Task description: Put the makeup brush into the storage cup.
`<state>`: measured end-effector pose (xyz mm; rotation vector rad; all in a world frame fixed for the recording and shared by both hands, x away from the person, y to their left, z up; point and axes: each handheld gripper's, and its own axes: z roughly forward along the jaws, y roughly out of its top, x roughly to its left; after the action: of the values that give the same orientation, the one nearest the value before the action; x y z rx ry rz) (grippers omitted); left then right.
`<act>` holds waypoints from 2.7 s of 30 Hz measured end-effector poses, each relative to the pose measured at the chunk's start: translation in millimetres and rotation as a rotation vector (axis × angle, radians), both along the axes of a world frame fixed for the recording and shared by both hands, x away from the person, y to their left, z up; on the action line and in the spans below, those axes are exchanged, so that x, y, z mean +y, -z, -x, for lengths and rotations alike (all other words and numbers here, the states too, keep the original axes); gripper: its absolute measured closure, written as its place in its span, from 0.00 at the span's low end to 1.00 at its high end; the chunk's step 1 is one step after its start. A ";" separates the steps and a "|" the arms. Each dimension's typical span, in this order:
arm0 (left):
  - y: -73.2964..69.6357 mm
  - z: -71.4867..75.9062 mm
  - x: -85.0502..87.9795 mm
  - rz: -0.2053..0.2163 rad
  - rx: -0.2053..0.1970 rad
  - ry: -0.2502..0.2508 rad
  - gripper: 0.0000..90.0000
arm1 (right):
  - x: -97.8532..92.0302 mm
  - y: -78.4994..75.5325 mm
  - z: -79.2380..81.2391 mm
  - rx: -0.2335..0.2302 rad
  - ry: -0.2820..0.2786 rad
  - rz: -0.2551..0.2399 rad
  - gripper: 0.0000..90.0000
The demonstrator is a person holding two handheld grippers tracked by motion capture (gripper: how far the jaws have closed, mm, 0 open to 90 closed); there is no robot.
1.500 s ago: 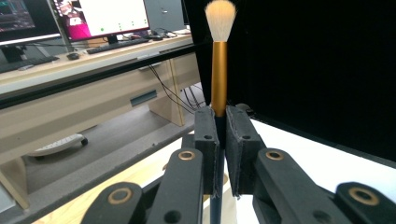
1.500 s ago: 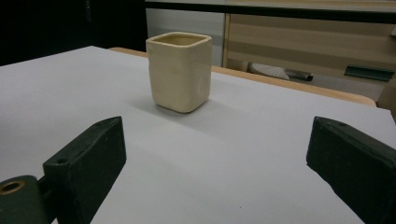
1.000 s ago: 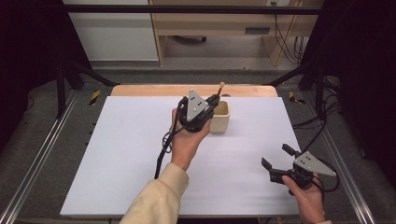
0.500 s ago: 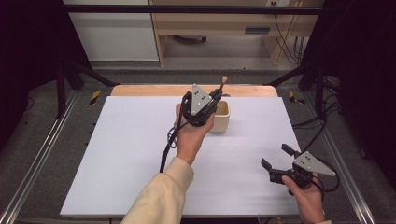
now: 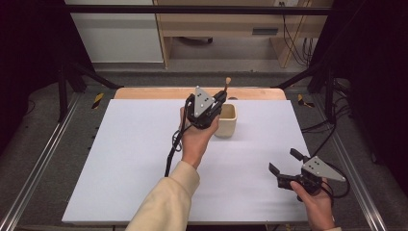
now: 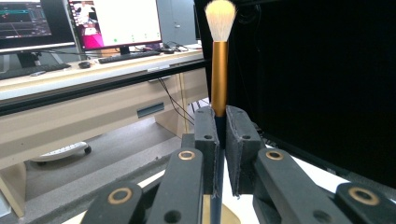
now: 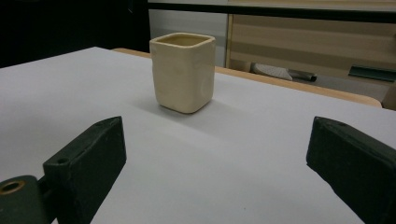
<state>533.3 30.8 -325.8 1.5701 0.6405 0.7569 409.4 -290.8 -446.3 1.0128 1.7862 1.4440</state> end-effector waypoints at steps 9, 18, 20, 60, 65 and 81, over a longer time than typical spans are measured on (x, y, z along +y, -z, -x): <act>5.6 -11.8 7.1 0.070 0.004 0.020 0.93 | 0.6 1.8 -1.2 0.009 0.001 0.008 0.06; 15.5 -26.1 13.9 0.125 0.015 0.026 0.93 | -1.2 0.9 -0.4 0.004 0.006 -0.001 0.06; 16.5 -28.6 15.3 0.134 0.016 0.030 0.93 | -0.7 1.1 -1.0 0.001 0.007 0.000 0.06; 53.0 -52.5 -0.2 0.145 0.049 0.058 0.93 | -2.1 2.5 -2.1 0.015 0.019 -0.005 0.06; 56.1 -52.3 -2.7 0.150 0.053 0.062 0.93 | -2.3 2.5 -2.1 0.016 0.020 -0.013 0.06; 63.1 -52.8 -1.3 0.134 0.067 0.063 0.93 | -2.0 2.9 -2.2 0.019 0.020 -0.005 0.06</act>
<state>586.1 29.5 -388.9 1.4898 0.6736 0.6044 411.6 -292.8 -449.2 1.0470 1.7816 1.4318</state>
